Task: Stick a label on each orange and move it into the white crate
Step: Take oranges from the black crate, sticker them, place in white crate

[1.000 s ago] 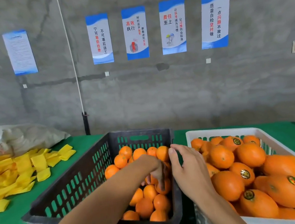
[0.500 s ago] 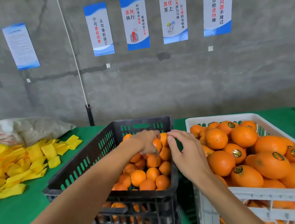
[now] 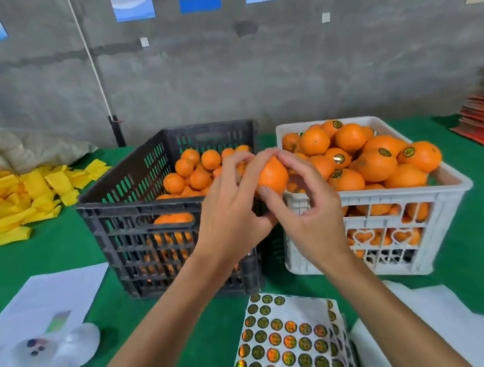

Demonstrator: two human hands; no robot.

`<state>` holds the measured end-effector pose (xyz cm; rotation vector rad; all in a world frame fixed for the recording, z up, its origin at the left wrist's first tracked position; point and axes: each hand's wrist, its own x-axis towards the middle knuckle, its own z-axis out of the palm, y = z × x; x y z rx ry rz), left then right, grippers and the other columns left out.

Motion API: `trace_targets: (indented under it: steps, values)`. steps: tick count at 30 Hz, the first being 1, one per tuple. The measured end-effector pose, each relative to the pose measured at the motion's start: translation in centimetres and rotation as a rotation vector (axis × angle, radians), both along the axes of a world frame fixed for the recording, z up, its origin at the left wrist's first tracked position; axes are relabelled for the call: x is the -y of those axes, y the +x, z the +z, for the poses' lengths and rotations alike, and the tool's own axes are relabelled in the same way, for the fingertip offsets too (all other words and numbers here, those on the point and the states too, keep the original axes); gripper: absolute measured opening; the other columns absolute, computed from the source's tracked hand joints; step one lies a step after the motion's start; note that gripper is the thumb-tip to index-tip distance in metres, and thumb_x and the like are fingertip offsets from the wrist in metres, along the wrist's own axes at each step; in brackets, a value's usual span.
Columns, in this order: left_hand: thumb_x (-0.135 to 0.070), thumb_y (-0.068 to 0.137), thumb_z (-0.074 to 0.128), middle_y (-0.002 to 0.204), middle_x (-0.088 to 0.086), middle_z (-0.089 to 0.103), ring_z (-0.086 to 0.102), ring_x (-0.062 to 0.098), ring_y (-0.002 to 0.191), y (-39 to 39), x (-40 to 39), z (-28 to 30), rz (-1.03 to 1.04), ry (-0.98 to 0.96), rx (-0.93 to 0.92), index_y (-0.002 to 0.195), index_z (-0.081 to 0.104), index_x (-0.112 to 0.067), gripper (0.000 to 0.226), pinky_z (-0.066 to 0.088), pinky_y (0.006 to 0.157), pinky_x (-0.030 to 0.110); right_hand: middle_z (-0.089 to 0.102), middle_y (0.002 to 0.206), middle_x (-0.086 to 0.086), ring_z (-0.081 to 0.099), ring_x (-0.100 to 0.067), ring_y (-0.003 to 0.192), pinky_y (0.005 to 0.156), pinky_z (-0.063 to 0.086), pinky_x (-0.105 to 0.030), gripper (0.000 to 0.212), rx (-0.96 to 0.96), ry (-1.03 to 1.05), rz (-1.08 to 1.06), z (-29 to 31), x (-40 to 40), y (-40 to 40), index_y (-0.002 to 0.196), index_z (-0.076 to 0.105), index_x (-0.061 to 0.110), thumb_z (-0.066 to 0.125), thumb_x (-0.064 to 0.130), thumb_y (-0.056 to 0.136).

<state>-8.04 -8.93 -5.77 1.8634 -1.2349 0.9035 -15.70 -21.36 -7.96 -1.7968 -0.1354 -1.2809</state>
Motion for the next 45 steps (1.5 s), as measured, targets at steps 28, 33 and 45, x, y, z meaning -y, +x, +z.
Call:
trace_targets:
  steps: [28,33,45]
  values:
    - [-0.038,0.084,0.077,0.143,-0.012,0.037,0.057,0.014,0.112,-4.9,-4.1,-21.7,0.139,0.274,-0.701,0.148,0.039,-0.037,0.075,0.061,0.074,0.028,0.060,0.107,0.004,0.054,-0.017,0.096,0.086,0.044,-0.034,0.035,-0.972,-0.620,0.001,-16.9,3.5,-2.5,0.098,0.077,0.013,0.061,0.043,0.101]
    - [-0.039,0.084,0.077,0.143,-0.014,0.036,0.056,0.011,0.110,-4.9,-4.1,-21.7,0.128,0.269,-0.709,0.147,0.035,-0.041,0.076,0.058,0.074,0.022,0.060,0.090,0.004,0.057,-0.016,0.082,0.075,0.049,-0.037,0.031,-0.882,-0.387,-0.019,-18.0,2.9,-2.4,0.078,0.071,0.011,0.064,0.033,0.099]
    - [-0.041,0.085,0.081,0.135,-0.018,0.036,0.065,0.007,0.094,-4.6,-4.3,-22.0,0.113,0.182,-0.810,0.147,0.043,-0.038,0.073,0.058,0.073,0.018,0.055,0.102,0.023,0.060,-0.002,0.094,0.080,0.050,-0.024,0.034,-0.637,-0.242,-0.032,-17.6,-0.4,-3.4,0.100,0.074,0.022,0.051,0.046,0.104]
